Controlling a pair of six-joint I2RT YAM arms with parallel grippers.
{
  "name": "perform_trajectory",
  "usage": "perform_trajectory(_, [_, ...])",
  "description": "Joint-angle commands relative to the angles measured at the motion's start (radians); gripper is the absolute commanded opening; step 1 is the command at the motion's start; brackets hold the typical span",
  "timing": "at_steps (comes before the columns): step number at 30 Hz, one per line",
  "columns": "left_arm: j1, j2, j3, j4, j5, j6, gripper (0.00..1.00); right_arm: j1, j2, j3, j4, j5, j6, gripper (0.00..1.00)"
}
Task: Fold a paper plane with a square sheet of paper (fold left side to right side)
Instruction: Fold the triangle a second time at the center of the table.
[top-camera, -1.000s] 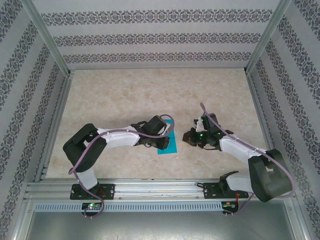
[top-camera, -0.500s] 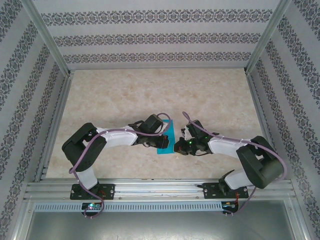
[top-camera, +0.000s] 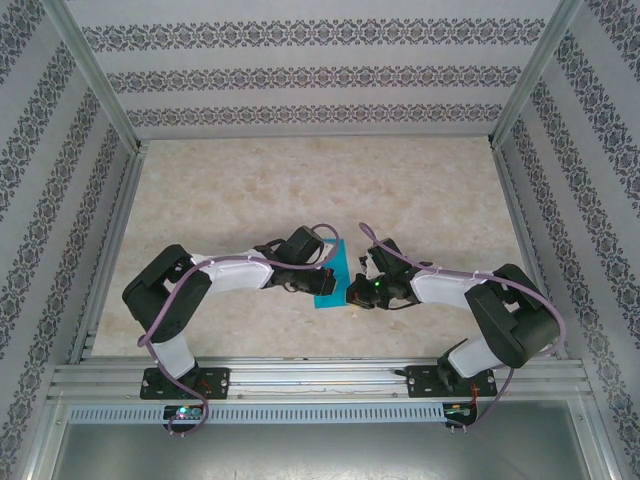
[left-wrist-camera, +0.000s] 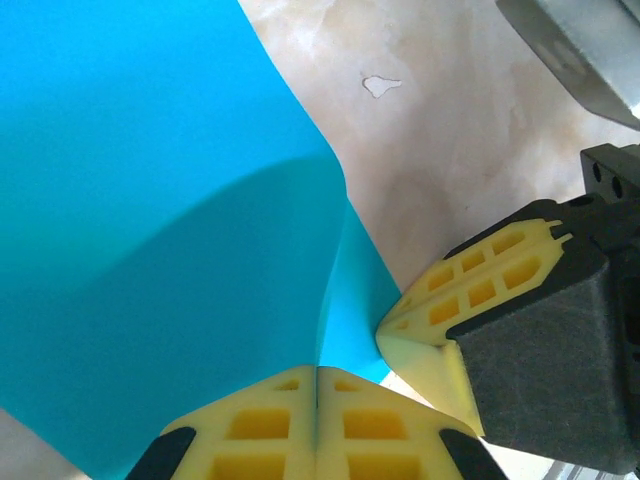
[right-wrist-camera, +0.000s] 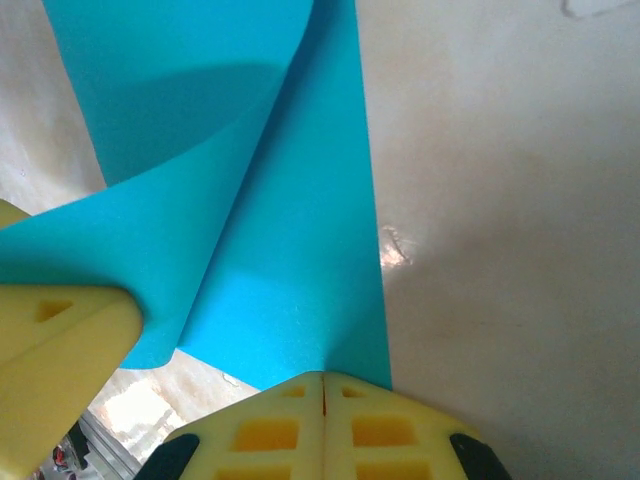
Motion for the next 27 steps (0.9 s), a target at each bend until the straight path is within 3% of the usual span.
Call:
perform_trajectory(1, [0.024,-0.027,0.012,-0.052,0.023,0.055,0.01,0.01,0.022,0.003,-0.064,0.05,-0.027,0.0])
perform_trajectory(27, [0.097,0.005,-0.006,-0.033,0.022,0.106,0.01,0.012,0.047,0.019,-0.078,0.049,-0.029,0.0])
